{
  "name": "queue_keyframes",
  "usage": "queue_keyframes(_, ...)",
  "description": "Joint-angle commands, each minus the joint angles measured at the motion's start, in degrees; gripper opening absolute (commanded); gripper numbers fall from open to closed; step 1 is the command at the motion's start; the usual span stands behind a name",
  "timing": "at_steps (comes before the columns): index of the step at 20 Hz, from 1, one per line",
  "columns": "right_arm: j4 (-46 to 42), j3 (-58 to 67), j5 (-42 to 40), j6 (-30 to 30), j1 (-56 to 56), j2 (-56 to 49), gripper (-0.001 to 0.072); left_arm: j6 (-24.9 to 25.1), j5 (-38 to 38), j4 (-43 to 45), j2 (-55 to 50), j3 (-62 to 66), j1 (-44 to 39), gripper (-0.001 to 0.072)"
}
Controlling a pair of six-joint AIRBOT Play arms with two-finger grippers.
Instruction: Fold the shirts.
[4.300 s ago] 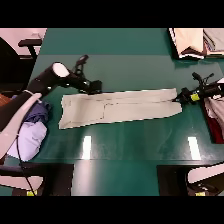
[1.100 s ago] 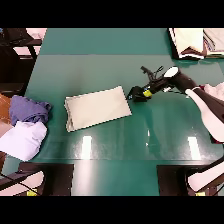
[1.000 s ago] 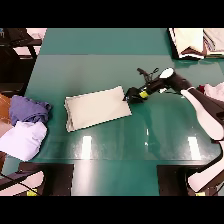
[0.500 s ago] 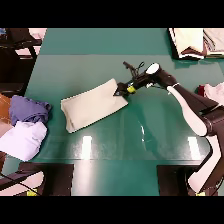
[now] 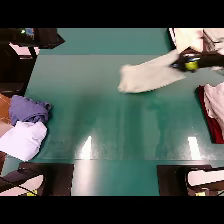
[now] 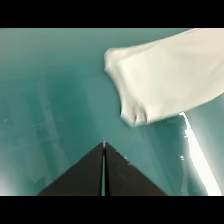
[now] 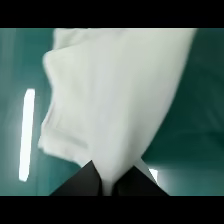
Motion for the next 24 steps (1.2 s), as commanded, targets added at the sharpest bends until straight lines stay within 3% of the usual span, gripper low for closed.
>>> queue_keyframes(1, -2.91, -2.23, -1.46, 0.96, -15.45, 6.69, 0.0016, 0.09, 4.31, -0.04, -0.04, 0.00, -3.32, 0.0026)
queue_keyframes(7, -2.29, -2.49, -3.13, 0.98, -30.34, 8.68, 0.0016, 0.04, 5.09, -0.57, -0.04, 0.00, -3.65, 0.0026)
queue_keyframes(12, 2.05, -1.07, -4.68, 0.94, -31.58, 8.74, 0.0016, -0.13, 5.07, -0.59, -0.04, 0.00, -3.65, 0.0026)
queue_keyframes(16, 1.51, 7.43, -1.07, 0.94, -31.54, 9.05, 0.0015, -0.11, 4.98, -0.59, -0.04, 0.00, -3.65, 0.0026)
queue_keyframes(20, -6.54, 10.51, 2.36, 1.31, -31.78, 11.89, 0.0015, 0.13, 5.07, -0.55, -0.04, 0.00, -3.65, 0.0027)
queue_keyframes(24, -15.43, 2.99, 4.68, 3.56, -32.74, 17.55, 0.0016, 0.15, 4.98, -0.55, -0.04, 0.00, -3.65, 0.0027)
